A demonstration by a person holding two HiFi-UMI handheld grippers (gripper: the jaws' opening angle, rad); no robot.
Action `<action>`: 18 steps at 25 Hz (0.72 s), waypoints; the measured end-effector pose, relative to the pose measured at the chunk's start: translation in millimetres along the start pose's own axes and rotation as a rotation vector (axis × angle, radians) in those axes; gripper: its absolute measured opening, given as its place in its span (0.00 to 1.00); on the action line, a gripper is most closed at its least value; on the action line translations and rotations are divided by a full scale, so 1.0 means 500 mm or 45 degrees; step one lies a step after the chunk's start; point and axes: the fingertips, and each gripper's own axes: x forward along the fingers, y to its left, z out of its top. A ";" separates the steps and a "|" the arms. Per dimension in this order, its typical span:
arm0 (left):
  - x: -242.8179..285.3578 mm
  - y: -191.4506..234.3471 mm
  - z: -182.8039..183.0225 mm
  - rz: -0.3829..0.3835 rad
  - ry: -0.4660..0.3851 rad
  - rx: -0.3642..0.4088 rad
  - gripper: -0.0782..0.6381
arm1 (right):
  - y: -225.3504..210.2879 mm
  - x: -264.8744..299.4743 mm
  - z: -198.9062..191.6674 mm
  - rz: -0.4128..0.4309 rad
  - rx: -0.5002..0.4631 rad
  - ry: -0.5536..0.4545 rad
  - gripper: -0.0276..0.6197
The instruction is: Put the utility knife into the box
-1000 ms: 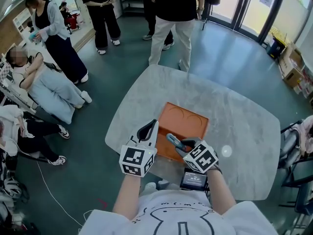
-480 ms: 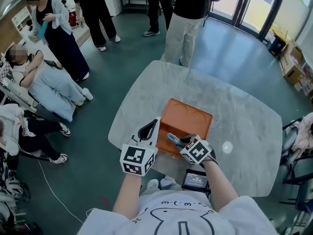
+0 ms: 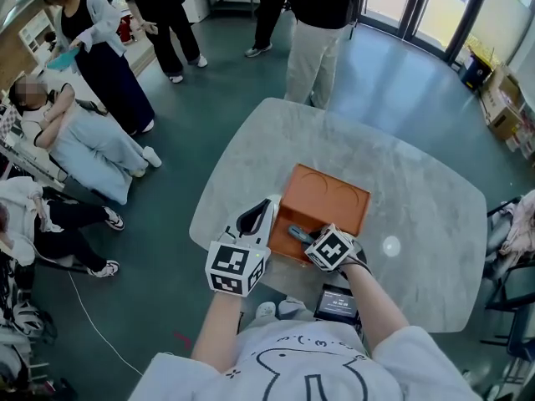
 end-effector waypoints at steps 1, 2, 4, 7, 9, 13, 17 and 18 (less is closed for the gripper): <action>-0.001 0.002 0.001 -0.002 0.000 0.002 0.13 | 0.000 0.004 -0.001 -0.005 0.003 0.010 0.25; -0.003 0.006 0.002 -0.003 -0.001 0.003 0.13 | 0.002 0.008 -0.001 -0.008 0.006 0.015 0.25; -0.010 0.017 0.001 -0.003 -0.001 0.003 0.13 | 0.007 0.017 0.002 -0.011 0.014 0.020 0.25; -0.016 0.026 -0.002 -0.001 -0.003 0.001 0.13 | 0.010 0.027 -0.001 -0.023 0.024 0.041 0.25; -0.013 0.025 -0.001 -0.001 -0.003 0.000 0.13 | 0.004 0.027 -0.005 -0.034 0.022 0.053 0.25; -0.007 0.021 0.004 -0.004 -0.009 -0.001 0.13 | -0.009 0.021 -0.006 -0.055 0.002 0.064 0.26; -0.017 0.022 0.001 -0.003 -0.013 -0.005 0.13 | 0.003 0.024 -0.010 -0.033 0.000 0.060 0.31; -0.020 0.022 0.001 -0.003 -0.015 -0.005 0.13 | 0.005 0.025 -0.014 -0.031 0.016 0.057 0.34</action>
